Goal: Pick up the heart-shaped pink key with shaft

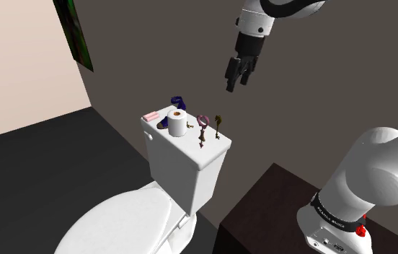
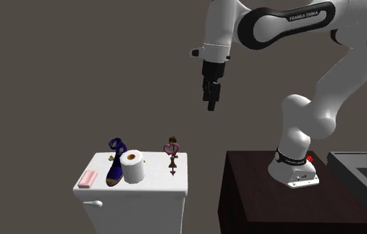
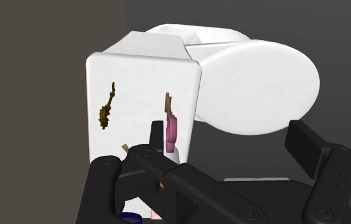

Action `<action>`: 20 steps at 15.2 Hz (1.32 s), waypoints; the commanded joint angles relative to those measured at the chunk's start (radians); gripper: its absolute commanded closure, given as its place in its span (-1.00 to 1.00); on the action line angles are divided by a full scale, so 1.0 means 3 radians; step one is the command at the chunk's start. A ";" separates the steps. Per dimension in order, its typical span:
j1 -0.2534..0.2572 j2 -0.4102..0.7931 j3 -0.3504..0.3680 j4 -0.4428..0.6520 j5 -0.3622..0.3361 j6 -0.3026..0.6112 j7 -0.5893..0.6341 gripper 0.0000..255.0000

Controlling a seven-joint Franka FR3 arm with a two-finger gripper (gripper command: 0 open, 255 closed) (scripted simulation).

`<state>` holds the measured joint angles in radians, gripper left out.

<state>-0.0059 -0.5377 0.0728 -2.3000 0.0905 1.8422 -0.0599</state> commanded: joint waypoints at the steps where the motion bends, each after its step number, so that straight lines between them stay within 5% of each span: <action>1: -0.0021 0.0226 0.0015 0.0019 -0.0021 0.0181 0.0021 -1.00; 17: -0.0099 0.2219 0.0098 0.0873 -0.0331 0.1080 0.0394 -1.00; 20: -0.0095 0.2315 0.0093 0.0868 -0.0347 0.1173 0.0407 -1.00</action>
<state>-0.0333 0.1470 0.1020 -2.0383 -0.0119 2.1832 0.0626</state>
